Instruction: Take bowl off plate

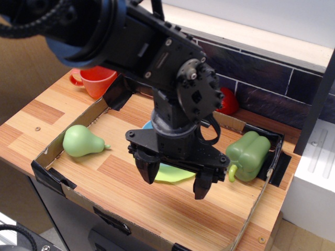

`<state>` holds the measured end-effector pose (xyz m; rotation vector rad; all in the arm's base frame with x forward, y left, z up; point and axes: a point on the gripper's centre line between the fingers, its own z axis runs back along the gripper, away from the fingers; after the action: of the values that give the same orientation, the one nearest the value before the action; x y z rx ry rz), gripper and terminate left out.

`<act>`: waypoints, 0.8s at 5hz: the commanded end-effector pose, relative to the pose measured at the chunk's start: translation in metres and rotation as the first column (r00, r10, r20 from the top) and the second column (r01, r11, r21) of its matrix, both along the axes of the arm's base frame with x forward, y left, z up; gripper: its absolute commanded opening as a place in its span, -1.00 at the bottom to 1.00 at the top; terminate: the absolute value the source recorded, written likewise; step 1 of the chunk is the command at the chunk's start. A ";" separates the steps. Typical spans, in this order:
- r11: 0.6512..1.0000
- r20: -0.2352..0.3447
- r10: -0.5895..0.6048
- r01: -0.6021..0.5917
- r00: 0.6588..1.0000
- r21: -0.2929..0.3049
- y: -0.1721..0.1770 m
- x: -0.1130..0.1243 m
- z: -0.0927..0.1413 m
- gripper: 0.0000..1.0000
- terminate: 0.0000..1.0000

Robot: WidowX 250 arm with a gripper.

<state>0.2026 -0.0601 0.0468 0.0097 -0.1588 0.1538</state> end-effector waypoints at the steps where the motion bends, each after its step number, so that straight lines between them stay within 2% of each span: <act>1: 1.000 0.000 0.000 0.000 1.000 0.000 0.000 0.000 0.000 1.00 -1.00; 2: 0.995 0.004 -0.097 0.097 0.995 0.028 0.017 0.019 0.016 1.00 -1.00; 3: 0.981 -0.027 -0.193 0.193 0.981 0.032 0.021 0.035 0.024 1.00 -1.00; 4: 0.955 -0.028 -0.292 0.293 0.956 0.054 0.026 0.050 0.024 1.00 -1.00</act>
<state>0.2450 -0.0340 0.0613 0.0414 -0.1051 -0.1568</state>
